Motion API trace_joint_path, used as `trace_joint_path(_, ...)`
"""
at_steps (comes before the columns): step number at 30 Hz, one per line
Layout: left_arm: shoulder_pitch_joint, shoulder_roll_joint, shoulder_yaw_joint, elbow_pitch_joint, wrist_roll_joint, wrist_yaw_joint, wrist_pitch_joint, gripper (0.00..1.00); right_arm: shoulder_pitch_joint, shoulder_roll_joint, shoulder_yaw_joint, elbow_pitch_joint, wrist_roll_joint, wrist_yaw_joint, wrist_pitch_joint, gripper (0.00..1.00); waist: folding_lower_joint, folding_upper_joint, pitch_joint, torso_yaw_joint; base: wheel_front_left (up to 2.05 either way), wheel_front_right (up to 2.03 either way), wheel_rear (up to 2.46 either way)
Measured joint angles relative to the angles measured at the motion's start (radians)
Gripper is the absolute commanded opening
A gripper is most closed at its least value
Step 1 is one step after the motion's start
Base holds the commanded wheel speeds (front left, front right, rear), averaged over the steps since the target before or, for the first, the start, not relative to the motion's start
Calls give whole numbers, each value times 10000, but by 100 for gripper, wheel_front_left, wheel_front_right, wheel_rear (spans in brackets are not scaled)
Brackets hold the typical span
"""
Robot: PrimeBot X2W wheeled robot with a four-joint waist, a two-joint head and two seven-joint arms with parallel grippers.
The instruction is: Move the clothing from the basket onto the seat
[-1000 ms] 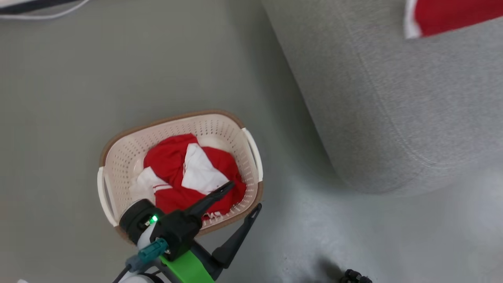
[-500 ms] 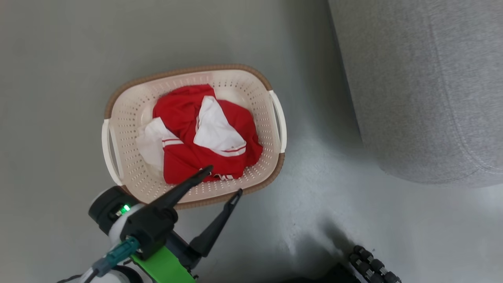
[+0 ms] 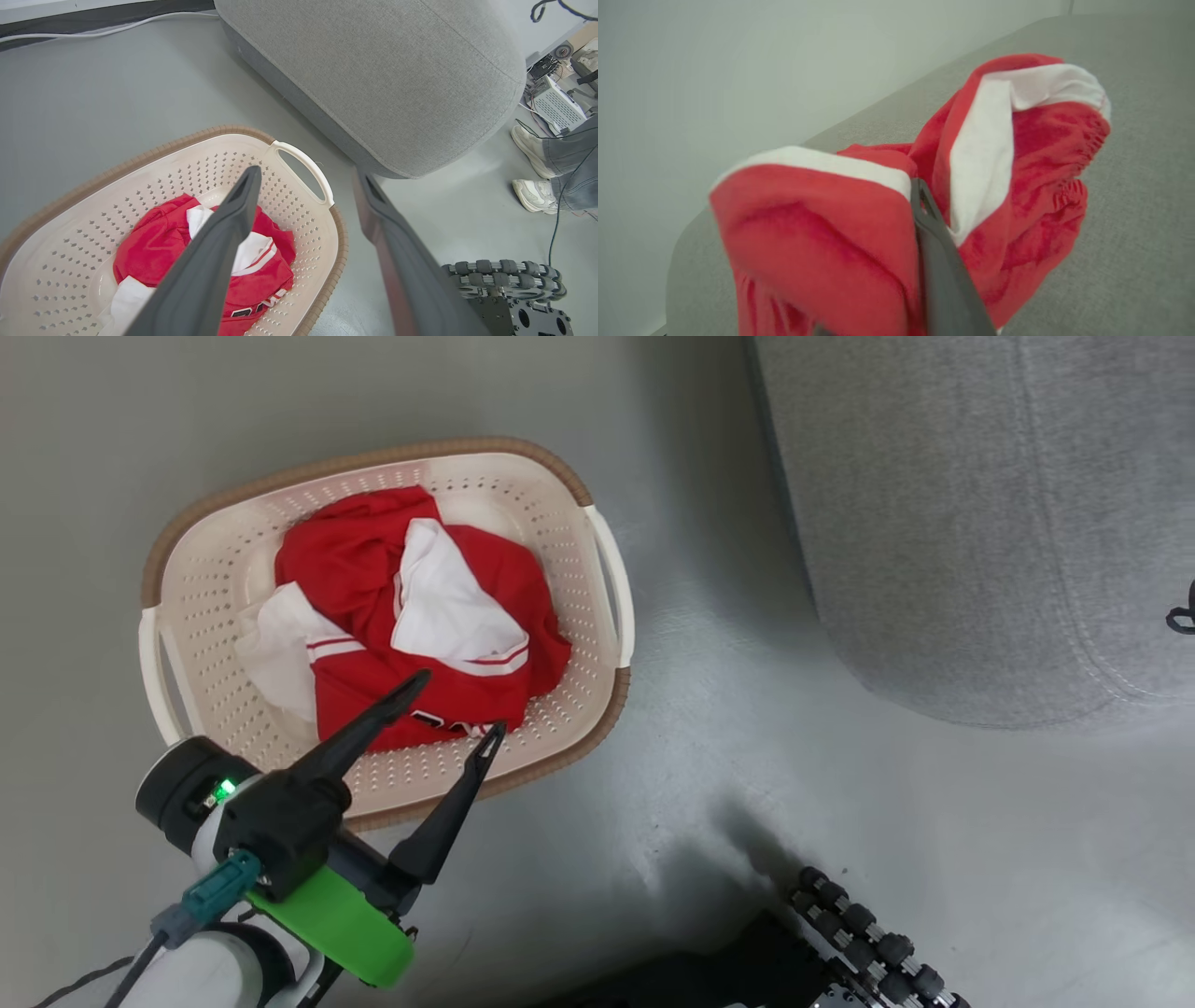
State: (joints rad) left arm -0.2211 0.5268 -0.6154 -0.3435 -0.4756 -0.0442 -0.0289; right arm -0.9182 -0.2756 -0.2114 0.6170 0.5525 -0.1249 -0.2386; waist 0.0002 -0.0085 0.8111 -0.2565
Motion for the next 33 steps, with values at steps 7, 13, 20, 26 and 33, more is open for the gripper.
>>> trace_joint_path(7, -48, -483, 40, 531, -301, -86, -585, 100, -30, -253, 385, 40, -566, 46, -86, 100, 0, 0, -651, -233, 0, 0, 0)
trace_joint_path(13, -62, -978, 249, 1174, -750, -88, -1212, 100, 371, -422, 729, -848, -932, 633, -173, 100, -1, 0, -1434, -235, 0, 0, 0)
trace_joint_path(20, -69, -1501, 656, 2238, -924, -69, -1939, 100, 1873, 387, 1373, -2075, -1517, 1116, -173, 100, -1, 0, -2373, -18, 0, 0, 0)
trace_joint_path(26, -64, -1921, 922, 3064, -1175, -27, -2144, 100, 2661, 909, 1941, -3256, -2247, 1411, -173, 100, -1, 0, -3107, 478, 0, 0, 0)
trace_joint_path(33, 24, -2219, 1624, 3862, -1208, 182, -2209, 100, 3903, 1269, 2940, -3653, -3388, 1601, -173, 100, -2, 0, -3940, 1311, 0, 0, 0)
